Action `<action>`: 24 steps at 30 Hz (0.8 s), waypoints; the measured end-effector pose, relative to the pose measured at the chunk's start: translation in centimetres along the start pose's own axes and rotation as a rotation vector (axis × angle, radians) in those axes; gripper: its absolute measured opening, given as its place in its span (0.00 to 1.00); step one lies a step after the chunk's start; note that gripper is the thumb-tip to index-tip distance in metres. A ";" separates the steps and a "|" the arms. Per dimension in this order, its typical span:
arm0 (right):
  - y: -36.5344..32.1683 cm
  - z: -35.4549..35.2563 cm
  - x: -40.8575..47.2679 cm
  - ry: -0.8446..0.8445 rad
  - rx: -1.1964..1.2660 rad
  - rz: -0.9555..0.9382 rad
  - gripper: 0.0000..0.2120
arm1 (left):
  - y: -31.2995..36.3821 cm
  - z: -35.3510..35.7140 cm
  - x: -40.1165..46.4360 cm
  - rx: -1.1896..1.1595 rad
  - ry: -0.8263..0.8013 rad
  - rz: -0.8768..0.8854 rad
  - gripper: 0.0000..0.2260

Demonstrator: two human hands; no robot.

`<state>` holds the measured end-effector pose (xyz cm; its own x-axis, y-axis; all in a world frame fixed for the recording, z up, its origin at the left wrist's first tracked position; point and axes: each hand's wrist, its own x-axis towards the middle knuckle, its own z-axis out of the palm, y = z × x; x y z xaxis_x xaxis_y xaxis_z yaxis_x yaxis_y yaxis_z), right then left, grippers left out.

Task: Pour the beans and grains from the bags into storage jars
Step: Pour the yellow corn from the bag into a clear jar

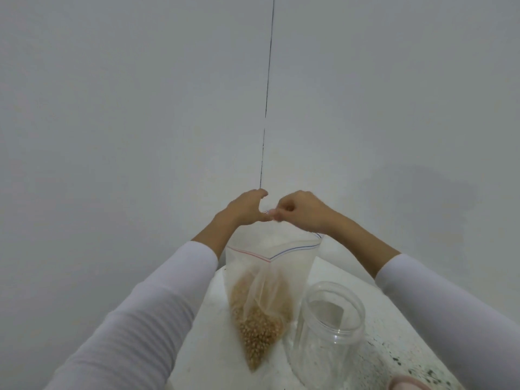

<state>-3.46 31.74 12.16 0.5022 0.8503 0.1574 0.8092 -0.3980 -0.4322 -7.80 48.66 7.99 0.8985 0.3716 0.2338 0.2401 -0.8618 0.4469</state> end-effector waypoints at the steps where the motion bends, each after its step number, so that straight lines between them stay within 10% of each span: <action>1: -0.8 -0.1 -0.7 -0.124 0.035 -0.068 0.17 | 0.3 0.2 0.4 0.031 -0.026 0.009 0.27; 6: -1.9 1.1 -2.2 -0.468 -0.223 -0.156 0.15 | 0.8 1.4 1.3 0.087 -0.052 0.030 0.13; 24: 3.3 -4.7 -1.8 -0.082 0.172 0.022 0.08 | -3.1 -3.6 -1.1 -0.362 0.237 -0.290 0.03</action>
<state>-0.21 27.29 14.62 0.4870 0.8701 0.0763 0.7305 -0.3579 -0.5816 -10.84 52.19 9.51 0.6956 0.6817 0.2267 0.2865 -0.5526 0.7826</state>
